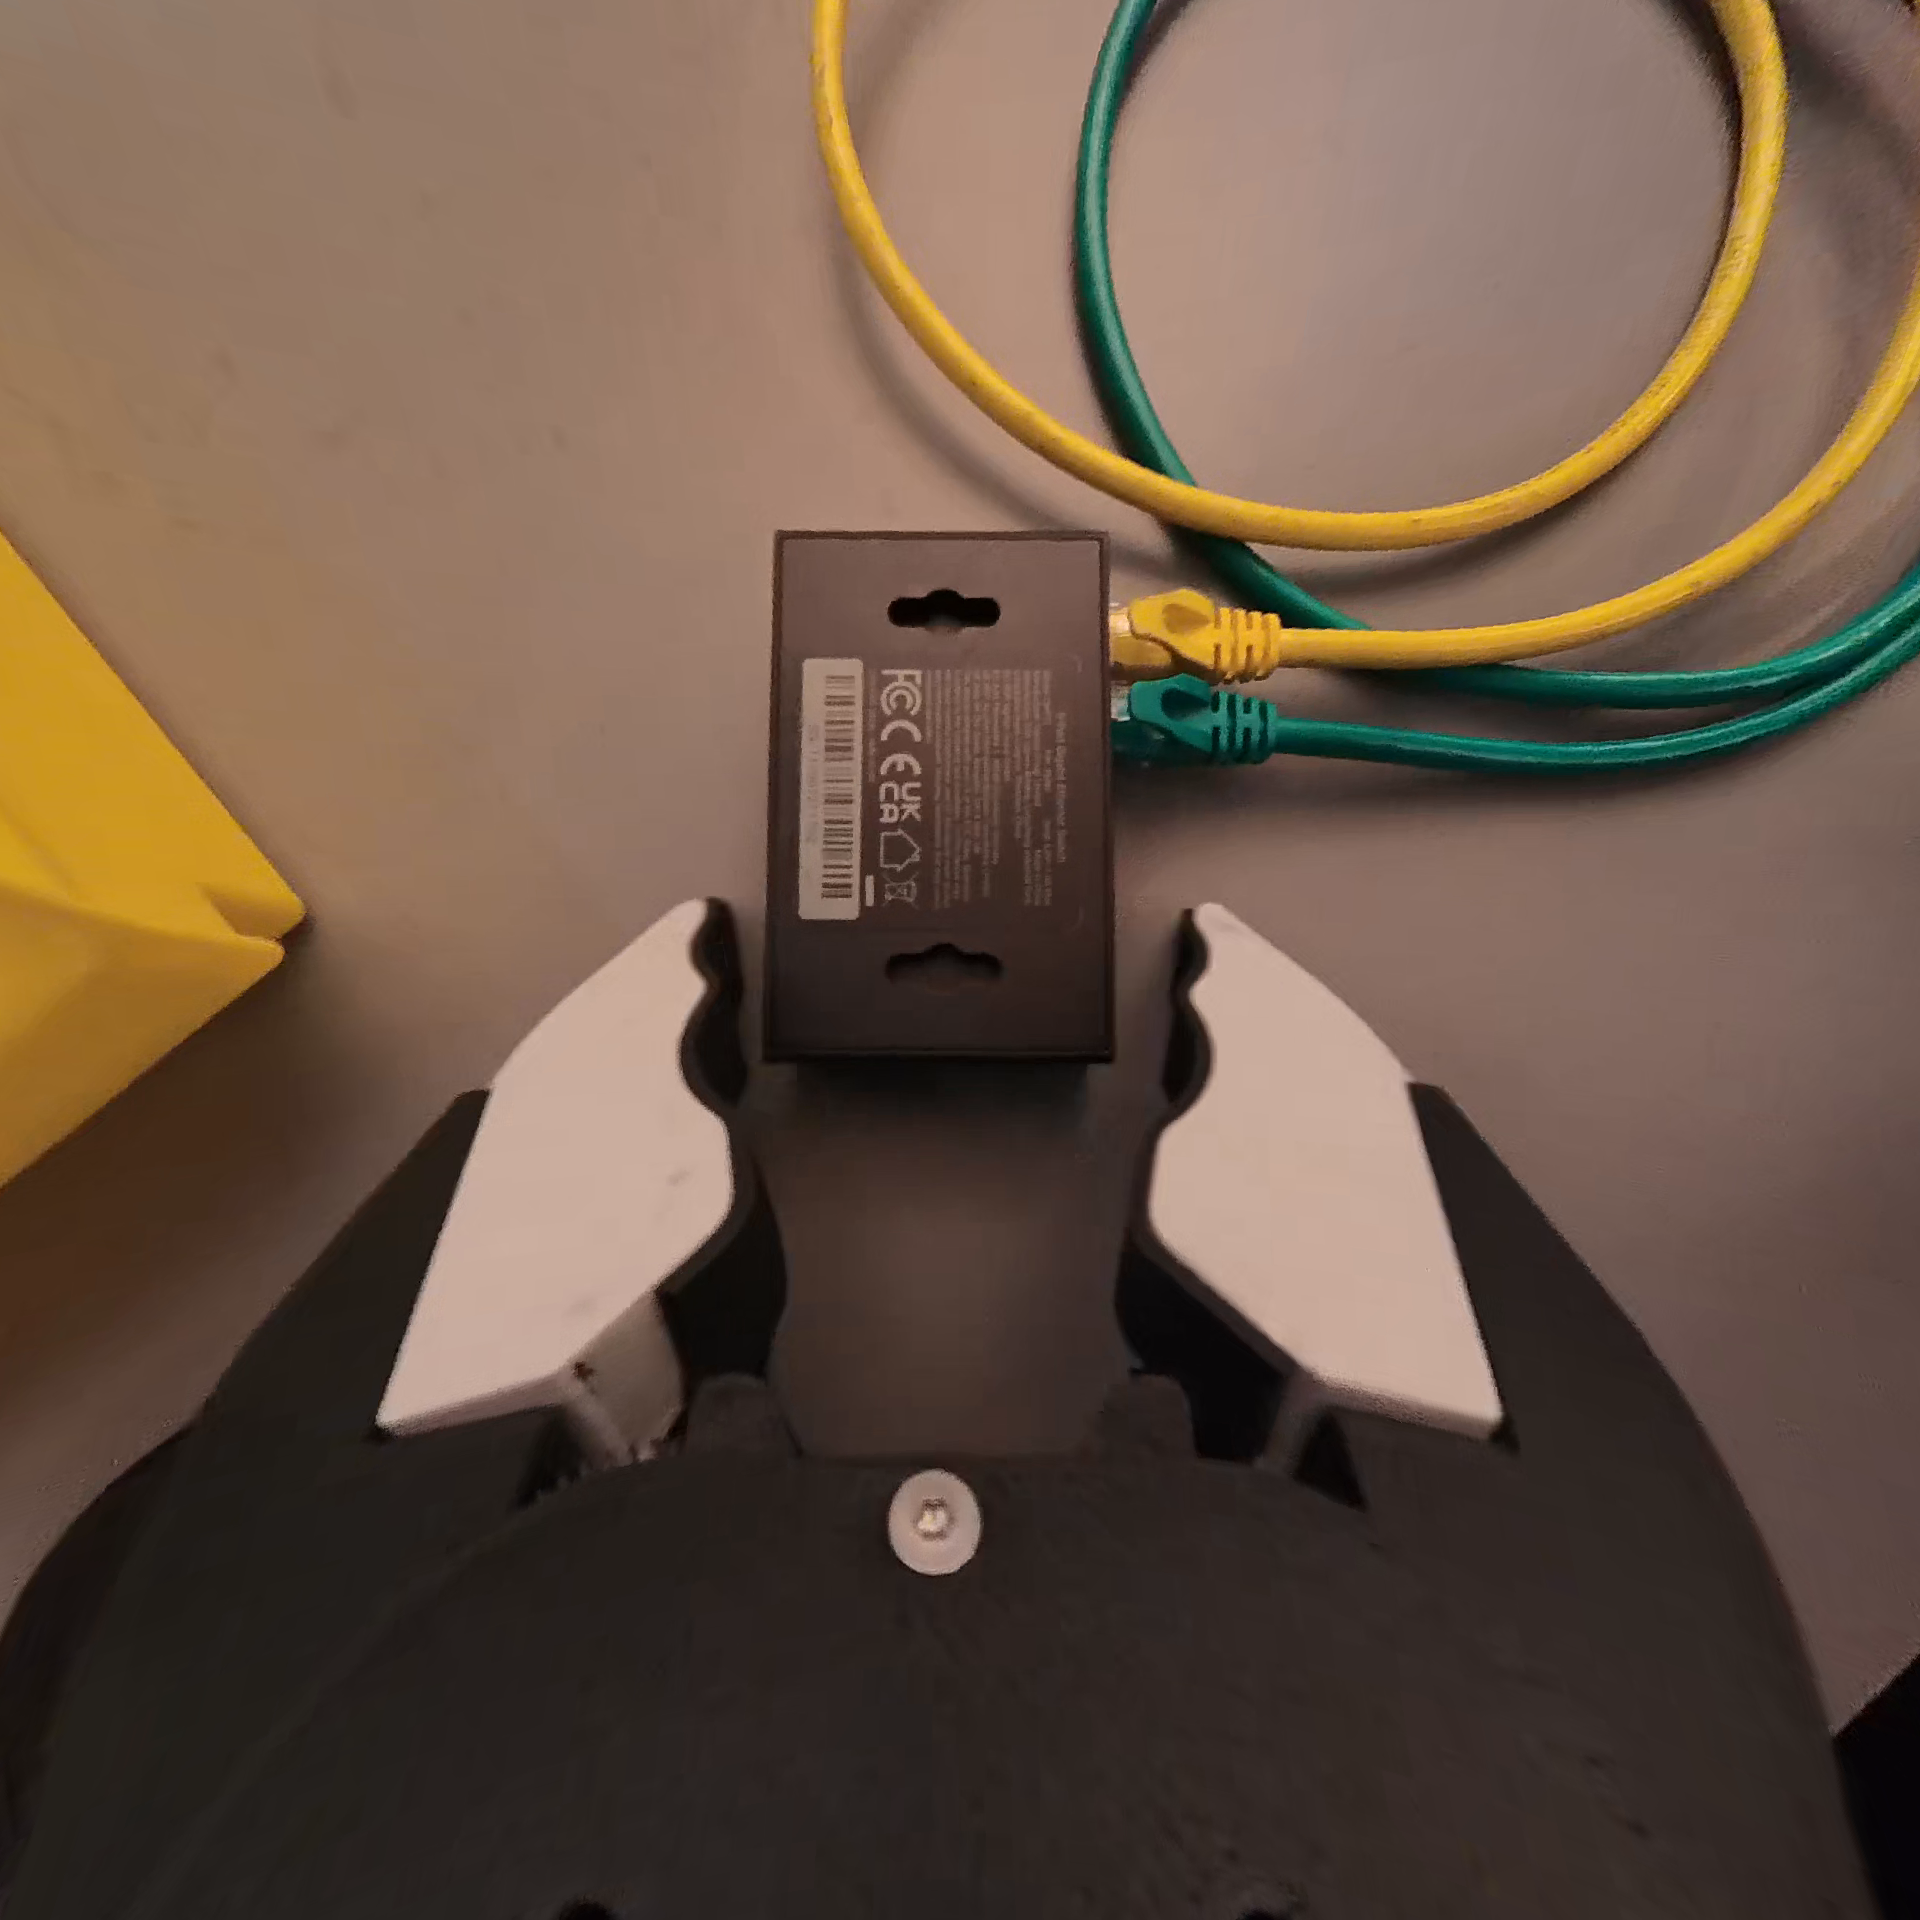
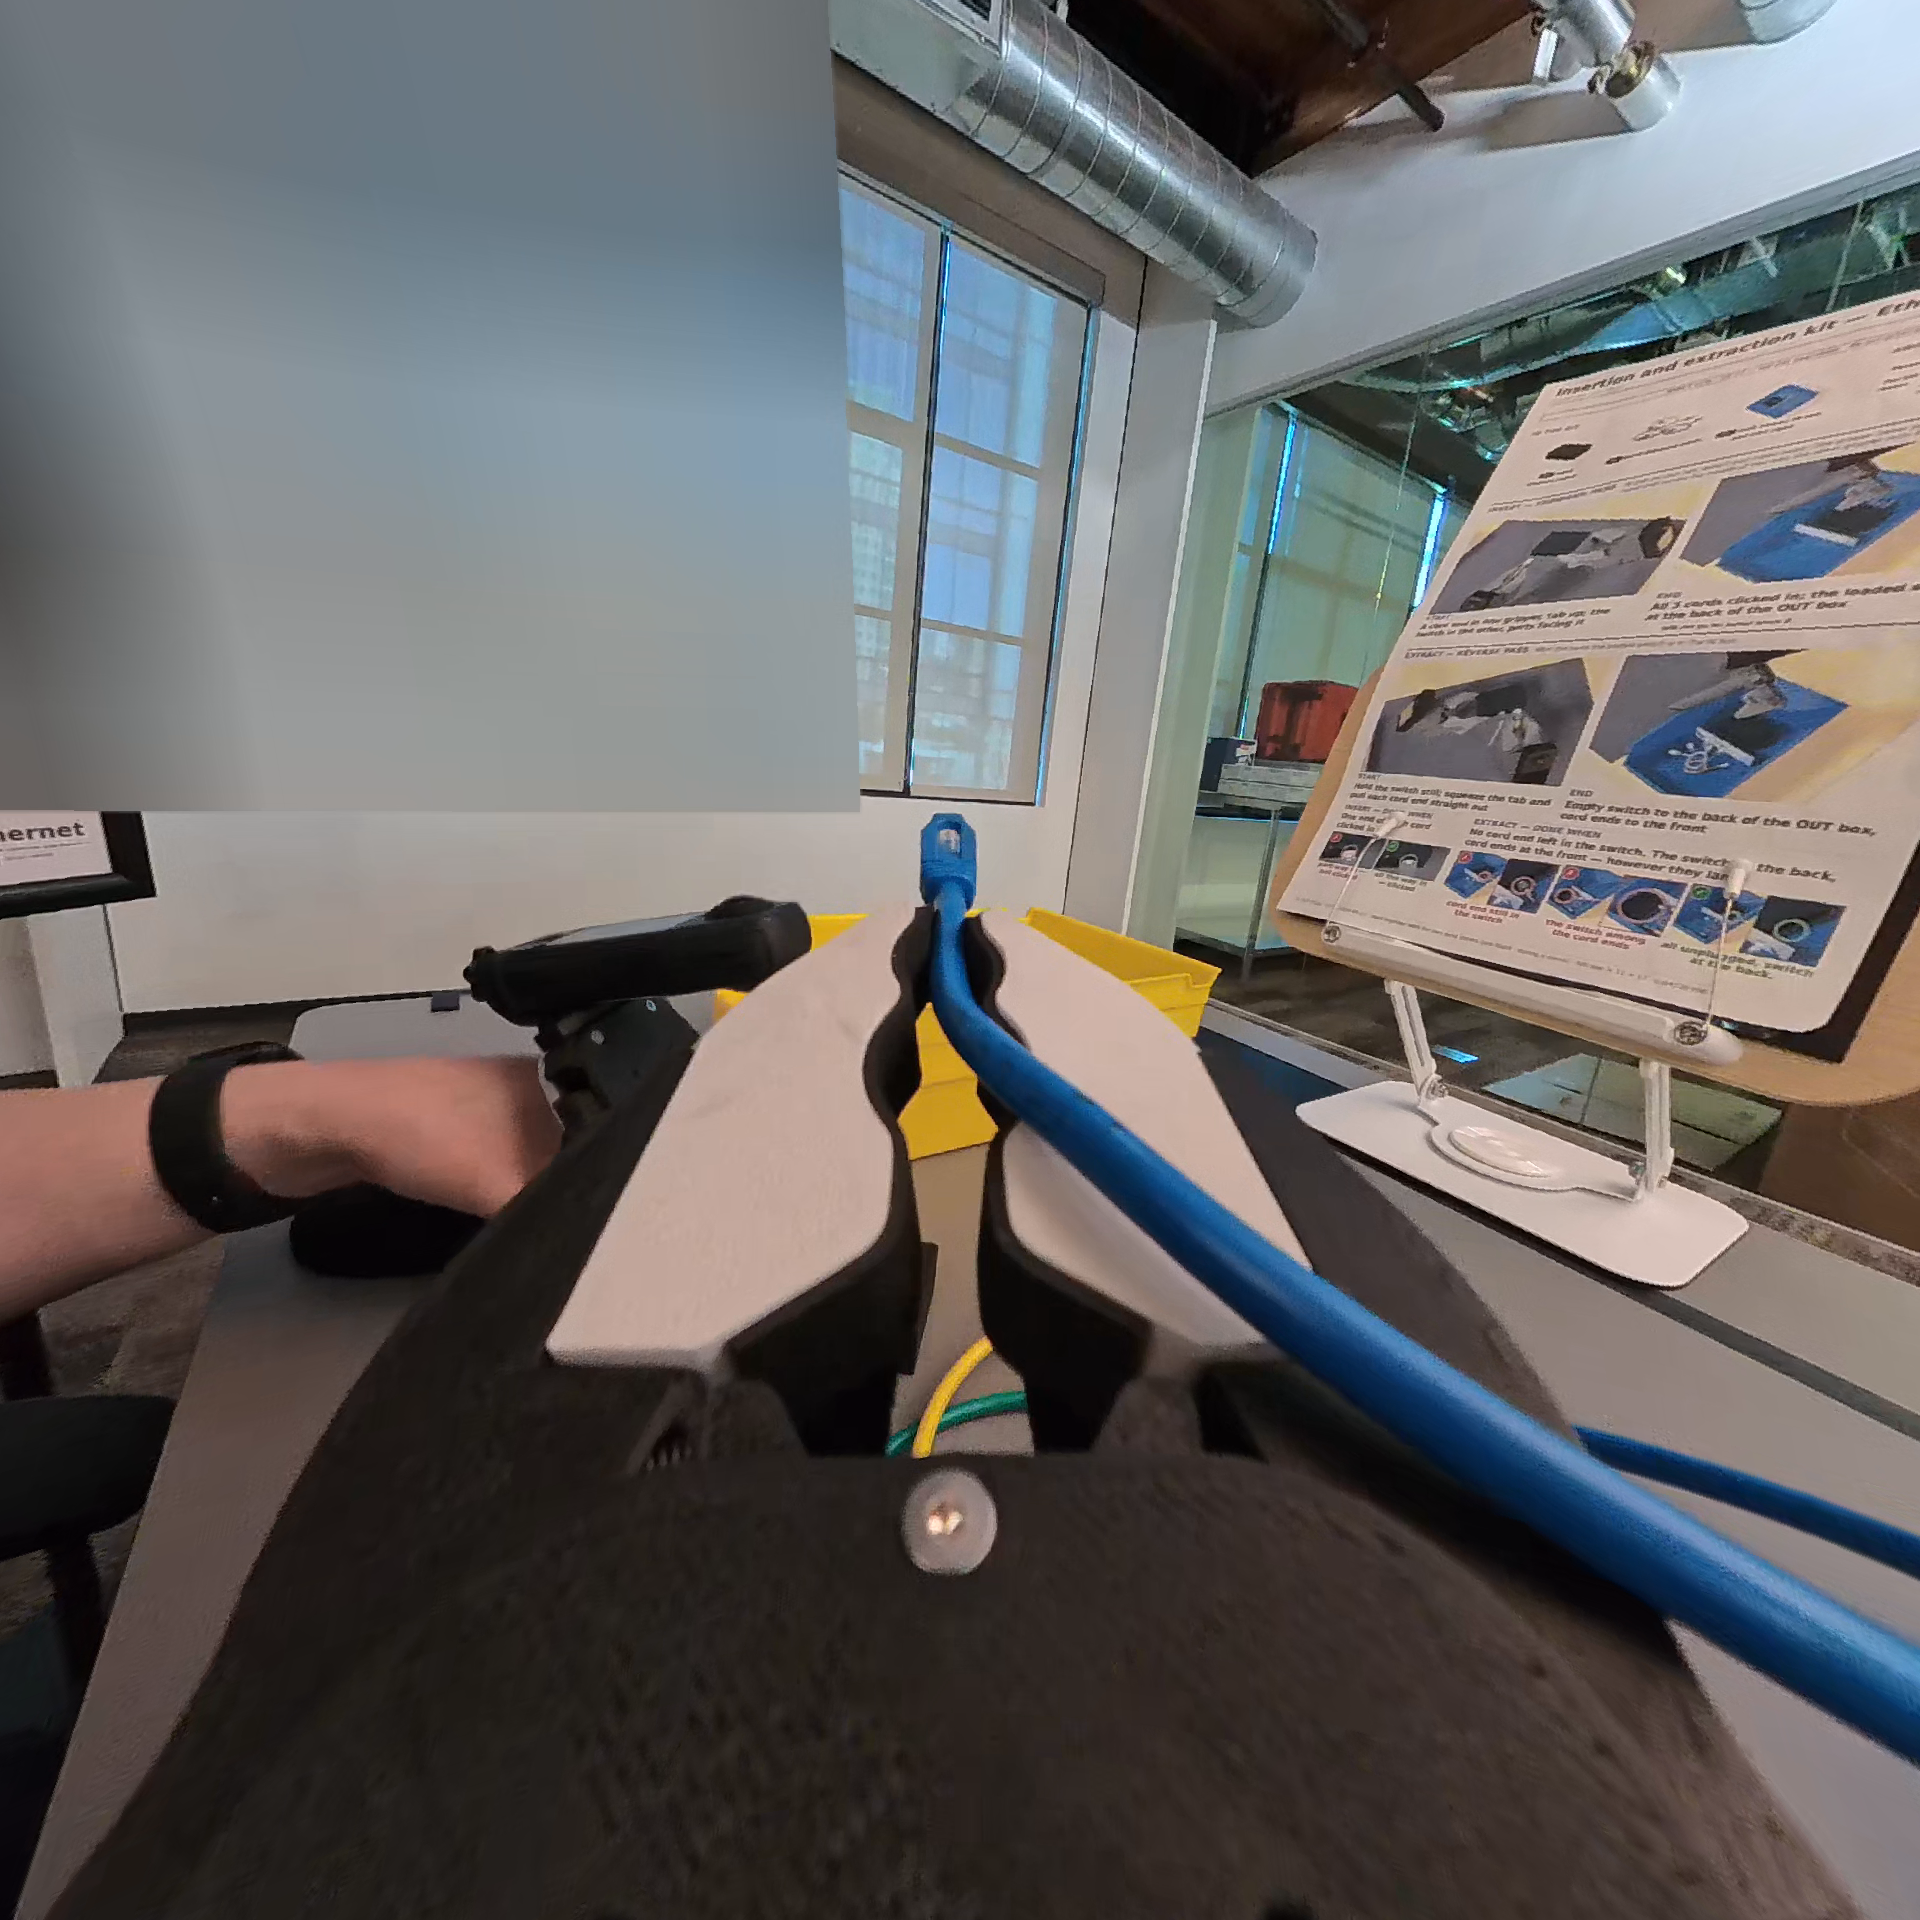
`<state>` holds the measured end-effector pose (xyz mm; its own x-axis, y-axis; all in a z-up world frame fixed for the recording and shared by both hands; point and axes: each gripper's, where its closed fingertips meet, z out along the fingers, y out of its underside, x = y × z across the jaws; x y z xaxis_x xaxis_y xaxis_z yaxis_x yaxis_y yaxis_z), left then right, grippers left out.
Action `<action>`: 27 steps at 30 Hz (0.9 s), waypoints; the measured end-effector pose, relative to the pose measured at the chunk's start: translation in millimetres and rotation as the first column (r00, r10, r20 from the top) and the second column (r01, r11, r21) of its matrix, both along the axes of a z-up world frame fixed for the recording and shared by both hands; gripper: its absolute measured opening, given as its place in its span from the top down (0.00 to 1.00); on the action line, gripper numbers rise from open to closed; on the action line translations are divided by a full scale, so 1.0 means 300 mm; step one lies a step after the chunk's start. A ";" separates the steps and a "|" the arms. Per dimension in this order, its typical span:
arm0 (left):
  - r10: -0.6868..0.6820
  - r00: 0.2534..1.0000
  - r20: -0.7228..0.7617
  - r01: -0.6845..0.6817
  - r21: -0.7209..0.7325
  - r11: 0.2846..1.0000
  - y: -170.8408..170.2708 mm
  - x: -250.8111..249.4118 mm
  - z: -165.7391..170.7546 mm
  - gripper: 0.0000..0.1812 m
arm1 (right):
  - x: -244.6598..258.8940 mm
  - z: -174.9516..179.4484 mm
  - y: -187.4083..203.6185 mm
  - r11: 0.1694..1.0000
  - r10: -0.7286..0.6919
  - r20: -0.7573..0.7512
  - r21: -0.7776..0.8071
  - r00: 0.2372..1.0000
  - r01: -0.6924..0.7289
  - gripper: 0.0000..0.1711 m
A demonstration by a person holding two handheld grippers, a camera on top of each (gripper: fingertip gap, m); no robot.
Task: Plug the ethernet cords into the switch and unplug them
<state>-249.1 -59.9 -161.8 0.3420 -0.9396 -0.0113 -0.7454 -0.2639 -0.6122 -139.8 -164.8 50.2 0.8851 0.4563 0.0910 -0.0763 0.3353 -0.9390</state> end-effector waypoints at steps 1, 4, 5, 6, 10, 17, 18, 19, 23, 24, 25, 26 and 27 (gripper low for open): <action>-0.012 1.000 0.008 0.012 0.003 1.000 -0.003 0.009 0.001 0.55 | 0.000 -0.003 0.002 1.000 0.002 0.000 -0.003 1.000 -0.002 0.96; -0.035 0.999 0.017 0.036 -0.006 0.999 -0.007 0.033 0.005 0.64 | 0.004 -0.017 0.006 1.000 0.000 0.006 -0.019 1.000 0.000 0.96; -0.030 1.000 0.010 0.030 -0.012 0.999 -0.006 0.037 0.005 0.67 | 0.005 -0.022 0.005 1.000 -0.005 0.012 -0.024 1.000 0.006 0.96; -0.029 1.000 0.005 0.029 -0.020 0.999 -0.005 0.041 0.005 0.67 | 0.009 -0.026 0.004 0.999 -0.015 0.021 -0.031 1.000 0.015 0.96; -0.010 0.998 0.054 0.015 -0.090 0.996 -0.003 0.059 0.039 0.67 | 0.022 -0.032 -0.009 0.997 -0.059 0.082 -0.044 0.995 0.063 0.97; 0.054 0.991 0.122 -0.058 0.031 0.998 0.083 -0.002 0.234 0.67 | 0.089 0.025 -0.025 0.990 -0.136 0.190 -0.015 0.972 0.142 0.96; 0.065 0.988 0.143 -0.074 0.059 0.996 0.094 -0.021 0.278 0.67 | 0.102 0.039 -0.025 0.989 -0.143 0.191 -0.007 0.971 0.147 0.97; 0.076 0.984 0.164 -0.091 0.082 0.993 0.105 -0.043 0.323 0.67 | 0.118 0.054 -0.025 0.987 -0.155 0.190 0.003 0.969 0.158 0.96; 0.132 0.955 0.265 -0.178 0.159 0.971 0.142 -0.165 0.507 0.67 | 0.198 0.102 -0.011 0.979 -0.204 0.159 0.024 0.966 0.203 0.96; 0.143 0.945 0.294 -0.196 0.157 0.968 0.147 -0.199 0.546 0.67 | 0.224 0.105 -0.001 0.976 -0.216 0.145 0.018 0.966 0.216 0.96; 0.155 0.934 0.323 -0.213 0.151 0.965 0.153 -0.232 0.581 0.67 | 0.251 0.107 0.009 0.974 -0.227 0.122 0.010 0.966 0.228 0.97; 0.169 0.921 0.350 -0.230 0.140 0.963 0.159 -0.264 0.609 0.67 | 0.276 0.107 0.018 0.971 -0.236 0.097 0.000 0.967 0.237 0.97; 0.185 0.909 0.373 -0.247 0.126 0.961 0.168 -0.295 0.631 0.67 | 0.297 0.103 0.026 0.969 -0.244 0.077 -0.010 0.967 0.245 0.97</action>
<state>-337.7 -9.5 27.6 0.5470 -0.8371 -0.0010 -0.4069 -0.2648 -0.8742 -50.5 -157.1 81.3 0.9611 0.2291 0.1545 0.0765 0.3167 -0.9454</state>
